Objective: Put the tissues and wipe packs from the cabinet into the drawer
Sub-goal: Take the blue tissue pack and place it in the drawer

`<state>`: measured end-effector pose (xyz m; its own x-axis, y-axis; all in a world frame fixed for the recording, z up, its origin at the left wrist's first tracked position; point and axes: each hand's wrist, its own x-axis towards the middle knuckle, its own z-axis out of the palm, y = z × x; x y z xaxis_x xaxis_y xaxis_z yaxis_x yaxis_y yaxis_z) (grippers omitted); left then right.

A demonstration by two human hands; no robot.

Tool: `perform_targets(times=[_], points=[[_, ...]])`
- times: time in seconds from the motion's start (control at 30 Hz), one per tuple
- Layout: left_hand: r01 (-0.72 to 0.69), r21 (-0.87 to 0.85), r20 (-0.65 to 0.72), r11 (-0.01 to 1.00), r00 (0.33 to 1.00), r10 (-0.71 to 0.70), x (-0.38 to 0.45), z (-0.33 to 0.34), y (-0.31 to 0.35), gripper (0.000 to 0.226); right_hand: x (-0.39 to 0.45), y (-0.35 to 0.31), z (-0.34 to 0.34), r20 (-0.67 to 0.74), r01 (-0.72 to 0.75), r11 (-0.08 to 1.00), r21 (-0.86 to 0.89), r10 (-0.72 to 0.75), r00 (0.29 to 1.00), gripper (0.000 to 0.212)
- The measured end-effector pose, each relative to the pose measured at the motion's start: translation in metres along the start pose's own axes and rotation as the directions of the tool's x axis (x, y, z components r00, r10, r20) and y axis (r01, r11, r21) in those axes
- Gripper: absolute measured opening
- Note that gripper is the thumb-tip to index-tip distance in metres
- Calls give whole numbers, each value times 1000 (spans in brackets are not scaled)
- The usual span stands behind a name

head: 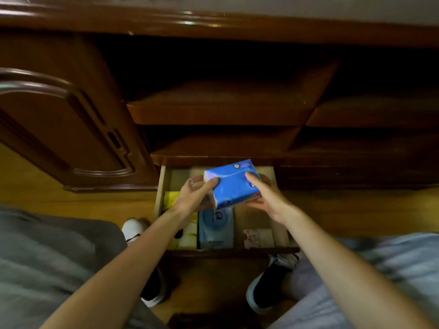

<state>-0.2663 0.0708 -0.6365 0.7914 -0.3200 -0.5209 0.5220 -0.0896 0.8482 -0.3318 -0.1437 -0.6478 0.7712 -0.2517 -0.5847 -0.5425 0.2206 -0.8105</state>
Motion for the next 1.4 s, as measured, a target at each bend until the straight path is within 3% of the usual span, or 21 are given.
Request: perform_targets(times=[0.13,0.23,0.33,0.4,0.5,0.53,0.6,0.67,0.73,0.8,1.07,1.2,1.27,1.33,1.4], points=[[115,14,33,993,993,-116,15,7,-23,53,12,37,-21,67,-113,993,40,110,992,68],[157,203,164,967,968,-192,17,16,-44,42,22,53,-24,-83,-91,964,251,115,990,76],[69,389,301,919,933,-198,23,28,-63,30,31,54,-29,-139,-125,913,389,192,971,65],[-12,503,354,864,915,-194,27,33,-69,30,37,54,-32,-122,-164,937,309,210,970,57],[-81,574,314,814,941,-128,39,27,-80,30,53,50,-31,-262,-133,981,144,167,950,65],[-110,615,263,781,962,-72,42,22,-81,30,59,48,-32,-311,-116,987,112,146,939,70],[-158,752,114,640,987,110,47,4,-80,30,70,47,-32,-308,-131,981,143,170,936,60],[-163,836,-13,524,949,315,51,-15,-75,26,79,47,-27,-211,-220,952,213,264,941,42],[-140,858,-95,494,902,422,53,-33,-74,25,90,49,-13,-172,-241,941,236,285,943,35],[-110,888,-105,446,897,430,54,-50,-75,31,102,49,8,-159,-247,944,220,285,945,31],[-52,994,15,97,938,346,51,-98,-108,57,161,40,99,-62,-293,938,186,309,949,38],[-100,993,76,64,947,313,56,-109,-117,61,188,45,133,-97,-237,963,130,251,963,54],[-117,992,96,53,949,301,57,-110,-117,59,194,50,138,-117,-129,990,-62,121,986,61],[-123,991,102,54,952,289,58,-110,-118,57,197,55,144,-33,-32,968,-247,24,999,65],[-116,992,98,43,952,291,59,-110,-119,55,202,59,151,43,10,948,-319,4,999,64]])
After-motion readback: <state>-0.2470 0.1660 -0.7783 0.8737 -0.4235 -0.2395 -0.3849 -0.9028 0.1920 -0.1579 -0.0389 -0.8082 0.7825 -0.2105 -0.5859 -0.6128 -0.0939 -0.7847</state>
